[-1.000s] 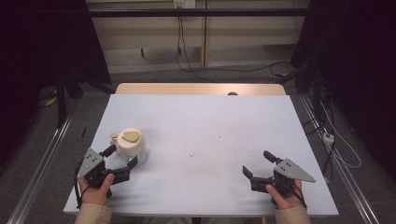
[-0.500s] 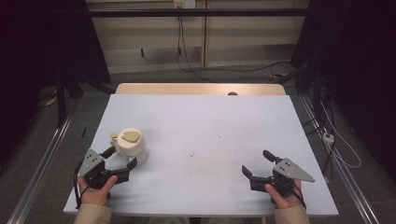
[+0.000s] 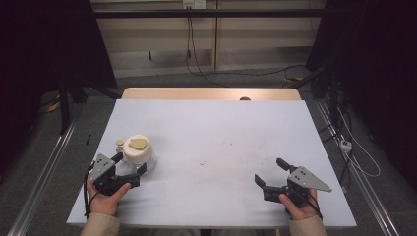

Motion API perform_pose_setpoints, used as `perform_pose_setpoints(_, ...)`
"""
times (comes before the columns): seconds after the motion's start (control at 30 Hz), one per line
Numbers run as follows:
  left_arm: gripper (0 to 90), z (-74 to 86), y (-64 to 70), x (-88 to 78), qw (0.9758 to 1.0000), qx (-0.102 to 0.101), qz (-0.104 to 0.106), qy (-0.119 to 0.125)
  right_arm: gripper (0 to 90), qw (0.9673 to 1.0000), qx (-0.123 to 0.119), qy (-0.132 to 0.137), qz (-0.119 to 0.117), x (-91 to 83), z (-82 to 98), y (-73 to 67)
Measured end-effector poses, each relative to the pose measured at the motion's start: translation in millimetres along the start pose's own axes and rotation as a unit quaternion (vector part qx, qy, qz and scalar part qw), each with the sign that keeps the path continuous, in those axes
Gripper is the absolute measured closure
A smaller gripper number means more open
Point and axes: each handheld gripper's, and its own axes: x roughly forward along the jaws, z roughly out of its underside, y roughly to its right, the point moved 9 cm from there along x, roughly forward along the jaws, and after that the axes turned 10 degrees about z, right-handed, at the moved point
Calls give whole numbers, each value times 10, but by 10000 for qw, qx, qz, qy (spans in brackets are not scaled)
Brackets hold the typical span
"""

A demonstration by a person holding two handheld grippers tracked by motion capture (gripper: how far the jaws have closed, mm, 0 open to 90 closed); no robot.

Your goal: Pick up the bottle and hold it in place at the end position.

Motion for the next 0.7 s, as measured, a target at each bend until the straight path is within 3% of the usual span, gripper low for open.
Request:
perform_pose_setpoints(0.13, 33, 9, -39, 73, 9999, -77, -123, -29, 39, 10000, -3, 5, -14, -2, -2, -2)
perform_pose_setpoints(0.33, 28, -9, -59, 159, 9996, -32, -291, -28, 39, 10000, 1, 20, -44, -3, -6, -12)
perform_pose_setpoints(0.7, 29, -14, -57, 287, 9992, 51, -394, -22, 39, 10000, 3, -2, -15, -6, 3, -4)
